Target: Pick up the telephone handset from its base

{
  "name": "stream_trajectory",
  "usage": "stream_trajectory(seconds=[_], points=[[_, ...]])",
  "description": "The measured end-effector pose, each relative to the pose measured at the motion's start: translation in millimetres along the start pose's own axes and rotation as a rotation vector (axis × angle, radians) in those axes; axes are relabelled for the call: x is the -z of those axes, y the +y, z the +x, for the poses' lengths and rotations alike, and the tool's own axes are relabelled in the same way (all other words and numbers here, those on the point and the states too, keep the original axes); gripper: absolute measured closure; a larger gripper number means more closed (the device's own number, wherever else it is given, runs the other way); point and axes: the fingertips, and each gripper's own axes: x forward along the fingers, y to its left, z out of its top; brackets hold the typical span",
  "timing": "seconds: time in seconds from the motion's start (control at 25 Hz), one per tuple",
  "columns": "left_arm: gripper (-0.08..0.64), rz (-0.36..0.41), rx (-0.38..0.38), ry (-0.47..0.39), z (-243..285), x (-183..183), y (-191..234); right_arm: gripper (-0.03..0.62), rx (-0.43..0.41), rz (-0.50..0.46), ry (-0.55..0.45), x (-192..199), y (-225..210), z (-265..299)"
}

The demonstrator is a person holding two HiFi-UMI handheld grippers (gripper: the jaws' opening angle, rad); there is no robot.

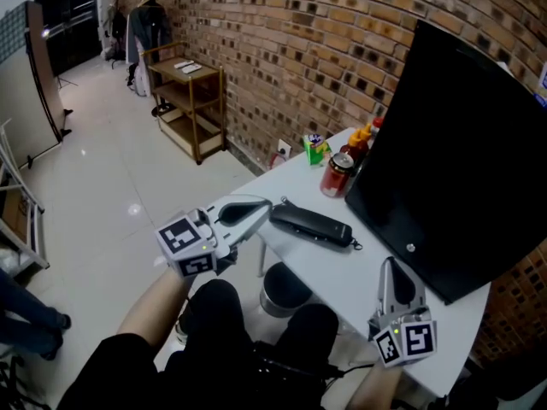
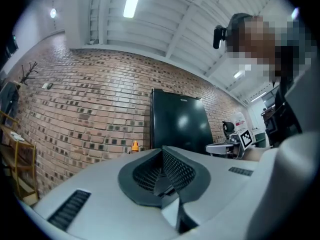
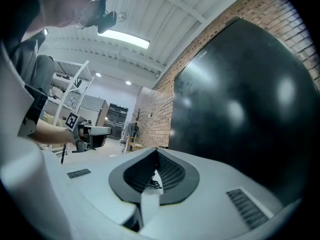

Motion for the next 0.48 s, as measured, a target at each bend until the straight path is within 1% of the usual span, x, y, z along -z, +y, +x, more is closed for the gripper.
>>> stream_trajectory(seconds=[0.08,0.24,0.4,0.48], points=[[0.552,-0.009,0.031,0.014,9.2,1.8,2.4,0.582,0.007,-0.007,0.006,0.4,-0.3,-1.6],[0.552,0.002,0.084,0.075,25.7,9.7,7.9,0.581,0.017,-0.018,0.014,1.0,-0.3,-4.1],[0.552,-0.020,0.166,0.076,39.0,9.5,4.4,0.581,0.031,-0.021,0.032,4.9,-0.9,-6.2],[0.552,0.014,0.200,0.122,45.5,15.2,7.2,0.581,0.031,-0.025,0.043,6.4,0.5,-6.0]])
